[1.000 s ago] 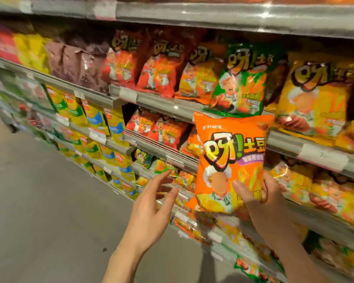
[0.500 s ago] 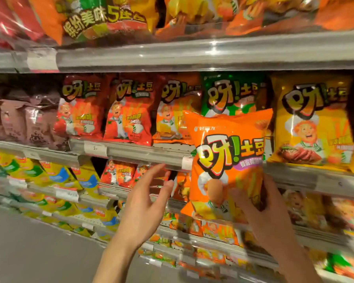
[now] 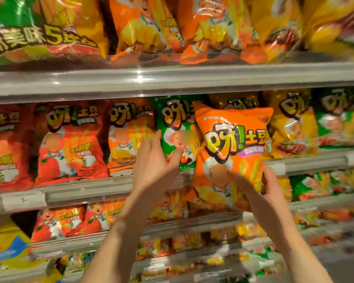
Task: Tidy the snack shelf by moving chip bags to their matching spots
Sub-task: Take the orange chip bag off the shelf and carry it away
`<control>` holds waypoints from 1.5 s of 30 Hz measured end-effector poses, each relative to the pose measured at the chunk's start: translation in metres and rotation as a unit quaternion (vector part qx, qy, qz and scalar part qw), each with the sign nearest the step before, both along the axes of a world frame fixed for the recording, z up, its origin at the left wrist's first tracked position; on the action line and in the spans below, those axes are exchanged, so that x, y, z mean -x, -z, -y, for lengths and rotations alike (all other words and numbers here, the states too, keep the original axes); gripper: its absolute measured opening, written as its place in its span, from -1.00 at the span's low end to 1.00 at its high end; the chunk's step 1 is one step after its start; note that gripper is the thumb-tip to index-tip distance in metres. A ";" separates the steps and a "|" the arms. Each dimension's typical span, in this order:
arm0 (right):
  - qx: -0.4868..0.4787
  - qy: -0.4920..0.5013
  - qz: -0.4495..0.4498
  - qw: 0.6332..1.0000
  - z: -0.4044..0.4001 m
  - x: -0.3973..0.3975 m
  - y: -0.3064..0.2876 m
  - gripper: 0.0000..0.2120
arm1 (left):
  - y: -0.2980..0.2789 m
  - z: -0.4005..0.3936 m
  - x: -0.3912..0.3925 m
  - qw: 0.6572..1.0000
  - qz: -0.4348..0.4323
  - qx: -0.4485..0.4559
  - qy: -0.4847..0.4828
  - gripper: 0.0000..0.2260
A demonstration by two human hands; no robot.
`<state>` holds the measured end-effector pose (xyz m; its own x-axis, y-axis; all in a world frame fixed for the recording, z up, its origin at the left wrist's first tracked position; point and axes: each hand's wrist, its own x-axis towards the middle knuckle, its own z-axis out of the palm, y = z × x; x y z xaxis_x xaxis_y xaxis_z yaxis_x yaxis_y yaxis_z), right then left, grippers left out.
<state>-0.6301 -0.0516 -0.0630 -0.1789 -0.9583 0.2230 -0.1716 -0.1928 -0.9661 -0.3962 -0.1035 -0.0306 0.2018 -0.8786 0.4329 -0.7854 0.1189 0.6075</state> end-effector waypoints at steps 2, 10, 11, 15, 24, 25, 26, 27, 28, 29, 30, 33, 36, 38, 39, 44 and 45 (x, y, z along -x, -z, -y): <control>0.003 0.010 -0.009 1.000 0.000 0.001 -0.004 -0.42 | -0.003 0.004 0.005 1.000 0.016 -0.004 -0.013 -0.25; -0.010 0.013 -0.002 1.000 0.005 0.005 -0.015 -0.20 | -0.001 0.023 0.012 0.999 0.000 -0.006 -0.035 -0.28; -0.015 0.010 -0.010 1.000 0.006 0.004 -0.016 -0.20 | 0.000 0.023 0.011 0.999 -0.008 -0.003 -0.032 -0.29; -0.024 -0.008 -0.030 0.999 0.010 0.002 -0.015 -0.21 | 0.001 0.016 -0.002 0.999 -0.027 0.023 -0.020 -0.32; -0.038 -0.022 -0.010 0.999 0.021 -0.001 -0.011 -0.16 | -0.004 0.008 -0.013 0.998 -0.059 0.011 -0.003 -0.20; -0.035 -0.021 -0.011 0.999 0.021 0.001 -0.011 -0.15 | -0.004 0.009 -0.012 0.997 -0.070 0.008 0.002 -0.21; -0.034 -0.019 -0.013 0.999 0.021 0.002 -0.012 -0.16 | -0.004 0.010 -0.010 0.997 -0.080 0.010 0.011 -0.25; -0.037 -0.015 -0.014 0.999 0.022 0.004 -0.012 -0.16 | -0.005 0.010 -0.008 0.995 -0.092 0.014 0.021 -0.29; -0.036 -0.011 -0.014 0.999 0.022 0.006 -0.012 -0.16 | -0.006 0.011 -0.006 0.994 -0.104 0.017 0.030 -0.33; -0.035 0.000 -0.017 0.999 0.022 0.010 -0.010 -0.15 | -0.007 0.011 -0.003 0.993 -0.113 0.018 0.037 -0.35; -0.036 0.006 -0.021 0.999 0.022 0.013 -0.009 -0.14 | -0.008 0.012 0.000 0.992 -0.121 0.018 0.041 -0.36; -0.039 0.019 -0.020 0.999 0.021 0.021 -0.008 -0.12 | -0.009 0.013 0.008 0.990 -0.130 0.011 0.058 -0.40; -0.025 0.018 -0.014 0.999 0.020 0.025 -0.011 -0.25 | -0.011 0.015 0.015 0.987 -0.140 0.000 0.084 -0.51; -0.018 0.014 -0.008 1.000 0.019 0.027 -0.012 -0.30 | -0.012 0.017 0.017 0.984 -0.149 -0.003 0.095 -0.51; -0.017 0.010 -0.005 1.000 0.019 0.028 -0.012 -0.31 | -0.013 0.017 0.017 0.980 -0.169 -0.002 0.101 -0.48; -0.016 0.000 0.003 1.000 0.020 0.029 -0.015 -0.48 | -0.016 0.018 0.012 0.957 -0.267 0.036 0.105 -0.40; -0.016 0.000 0.003 1.000 0.020 0.029 -0.016 -0.50 | -0.018 0.016 0.011 0.956 -0.272 0.040 0.104 -0.42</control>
